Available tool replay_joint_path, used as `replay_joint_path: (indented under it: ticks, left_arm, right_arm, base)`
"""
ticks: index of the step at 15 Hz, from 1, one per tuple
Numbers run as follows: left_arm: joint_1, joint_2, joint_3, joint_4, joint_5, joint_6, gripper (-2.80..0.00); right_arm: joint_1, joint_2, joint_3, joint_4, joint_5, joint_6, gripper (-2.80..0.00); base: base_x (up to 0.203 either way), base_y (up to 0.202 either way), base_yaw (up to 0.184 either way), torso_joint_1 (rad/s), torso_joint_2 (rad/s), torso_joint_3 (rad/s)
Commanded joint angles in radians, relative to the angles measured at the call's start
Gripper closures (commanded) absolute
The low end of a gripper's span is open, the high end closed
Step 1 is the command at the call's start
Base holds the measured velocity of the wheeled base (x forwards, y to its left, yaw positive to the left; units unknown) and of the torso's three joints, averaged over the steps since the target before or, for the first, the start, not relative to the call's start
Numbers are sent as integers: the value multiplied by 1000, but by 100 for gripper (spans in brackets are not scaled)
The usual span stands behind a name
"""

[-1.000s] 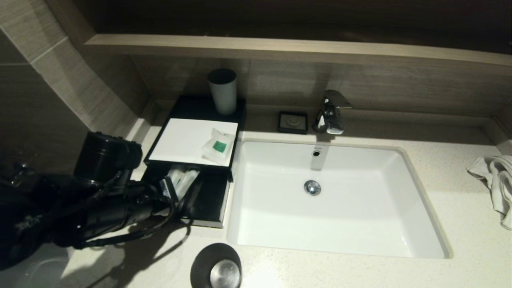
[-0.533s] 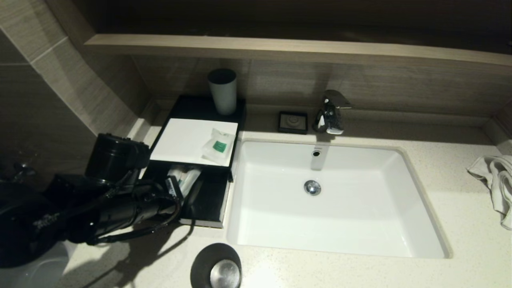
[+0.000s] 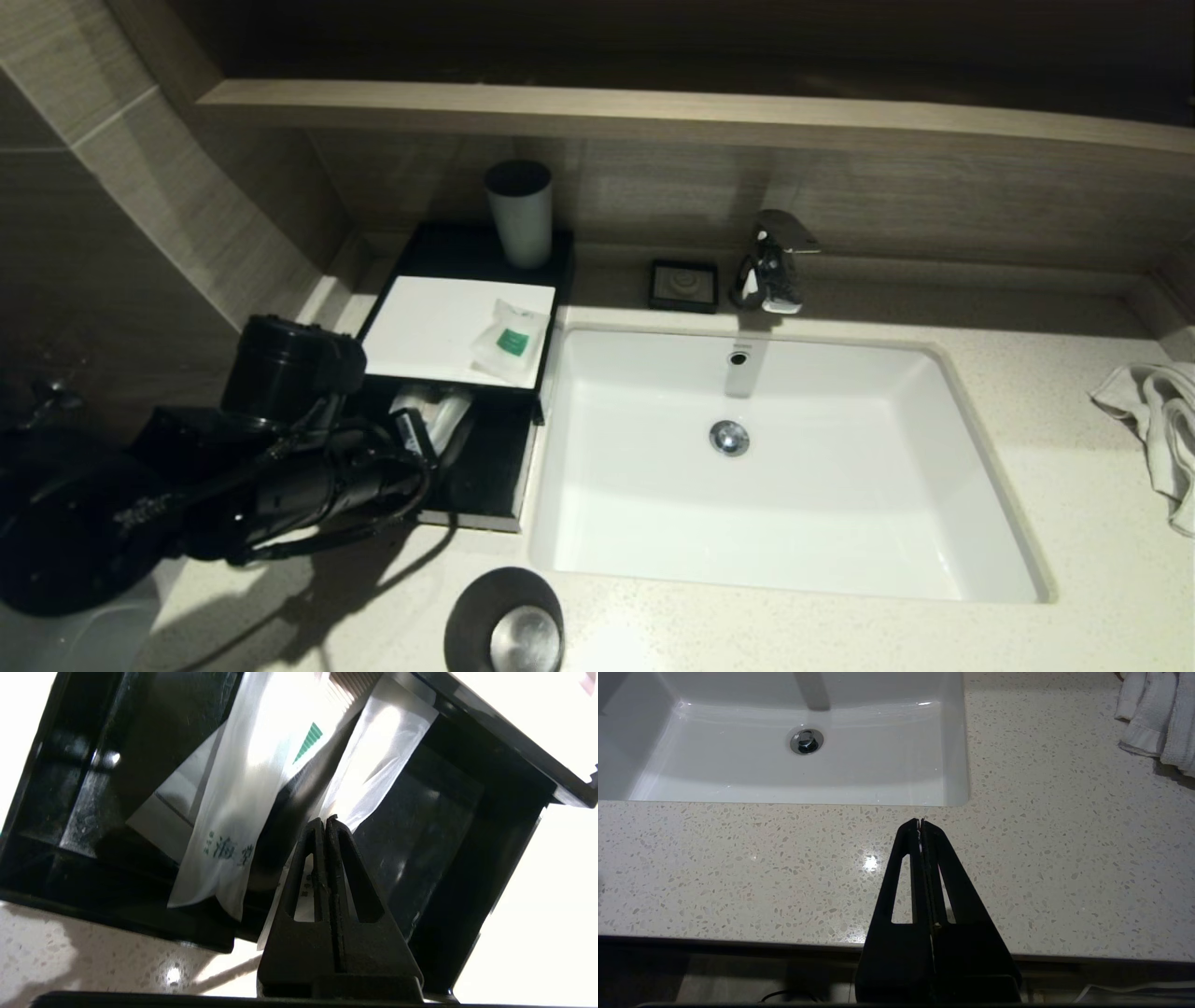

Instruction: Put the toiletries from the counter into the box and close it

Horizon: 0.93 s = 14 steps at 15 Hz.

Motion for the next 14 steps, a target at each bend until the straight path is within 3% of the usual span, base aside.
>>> replay_joint_path:
  ticks: [1, 6, 7, 14]
  left_arm:
    - [0, 20, -1, -6, 10, -3, 0]
    - [0, 42, -7, -22, 50, 4, 0]
    - [0, 42, -17, -22, 50, 4, -280]
    - [0, 31, -56, -20, 49, 2, -280]
  right_arm:
    - [0, 2, 0, 0, 0, 0, 0]
    - [0, 2, 0, 0, 0, 0, 0]
    - [0, 2, 0, 0, 0, 0, 0]
    - [0, 2, 0, 0, 0, 0, 0]
  base:
    - [0, 0, 0, 0, 0, 0]
    - [0, 0, 0, 0, 0, 0]
    - [0, 0, 0, 0, 0, 0]
    - [0, 0, 0, 0, 0, 0]
